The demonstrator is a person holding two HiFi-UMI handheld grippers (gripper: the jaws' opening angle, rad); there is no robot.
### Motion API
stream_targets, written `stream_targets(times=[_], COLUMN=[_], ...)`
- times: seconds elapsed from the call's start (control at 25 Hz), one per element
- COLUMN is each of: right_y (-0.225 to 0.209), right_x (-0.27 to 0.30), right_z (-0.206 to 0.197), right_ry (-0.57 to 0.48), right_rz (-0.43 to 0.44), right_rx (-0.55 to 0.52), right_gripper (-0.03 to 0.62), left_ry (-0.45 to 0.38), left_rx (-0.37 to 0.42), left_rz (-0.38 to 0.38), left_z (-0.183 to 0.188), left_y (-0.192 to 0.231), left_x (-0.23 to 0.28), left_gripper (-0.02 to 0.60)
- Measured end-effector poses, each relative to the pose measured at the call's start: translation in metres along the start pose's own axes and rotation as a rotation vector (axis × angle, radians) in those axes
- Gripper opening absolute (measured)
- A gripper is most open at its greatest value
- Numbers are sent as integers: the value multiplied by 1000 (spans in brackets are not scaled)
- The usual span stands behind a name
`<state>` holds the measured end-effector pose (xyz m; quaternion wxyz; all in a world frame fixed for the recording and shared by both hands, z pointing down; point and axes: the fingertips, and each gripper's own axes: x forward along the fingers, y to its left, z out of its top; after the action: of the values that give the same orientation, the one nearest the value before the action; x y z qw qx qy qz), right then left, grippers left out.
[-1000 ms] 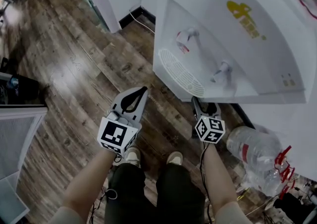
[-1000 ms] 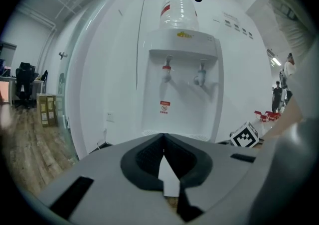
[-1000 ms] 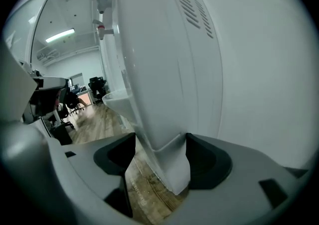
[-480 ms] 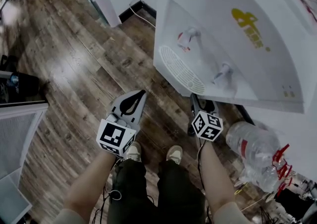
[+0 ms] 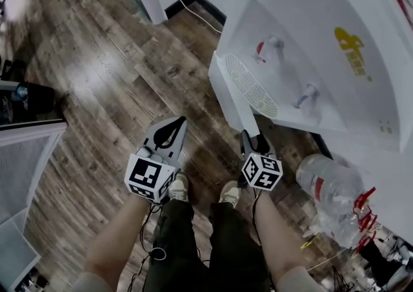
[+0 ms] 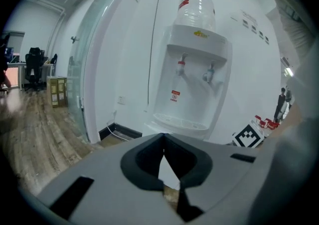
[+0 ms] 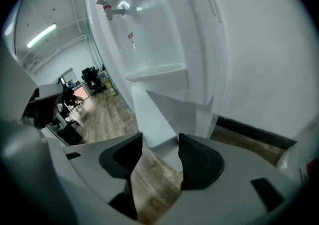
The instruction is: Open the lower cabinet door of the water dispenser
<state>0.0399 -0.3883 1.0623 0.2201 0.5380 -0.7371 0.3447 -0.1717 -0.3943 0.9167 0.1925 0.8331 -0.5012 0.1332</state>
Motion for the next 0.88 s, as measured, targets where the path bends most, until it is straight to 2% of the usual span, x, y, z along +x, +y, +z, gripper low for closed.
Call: stream_targets(times=[0.2, 0.4, 0.56, 0.76, 0.88], right_y=[72, 141, 198, 252, 282], right_x=[8, 19, 35, 64, 68], right_z=[-22, -34, -33, -19, -15], right_ry=[141, 214, 221, 212, 202], right_rz=[130, 223, 329, 482, 571], right_rx=[-90, -95, -152, -197, -224], right_gripper=[209, 221, 228, 244, 283], left_ry=[27, 73, 81, 49, 41], left_rx=[-38, -43, -65, -102, -97], left_rz=[68, 145, 213, 281, 307], left_z=[-8, -19, -28, -33, -32], left_y=[26, 67, 103, 136, 148], left_x=[-37, -75, -106, -135, -147], left_gripper=[6, 6, 6, 6, 6])
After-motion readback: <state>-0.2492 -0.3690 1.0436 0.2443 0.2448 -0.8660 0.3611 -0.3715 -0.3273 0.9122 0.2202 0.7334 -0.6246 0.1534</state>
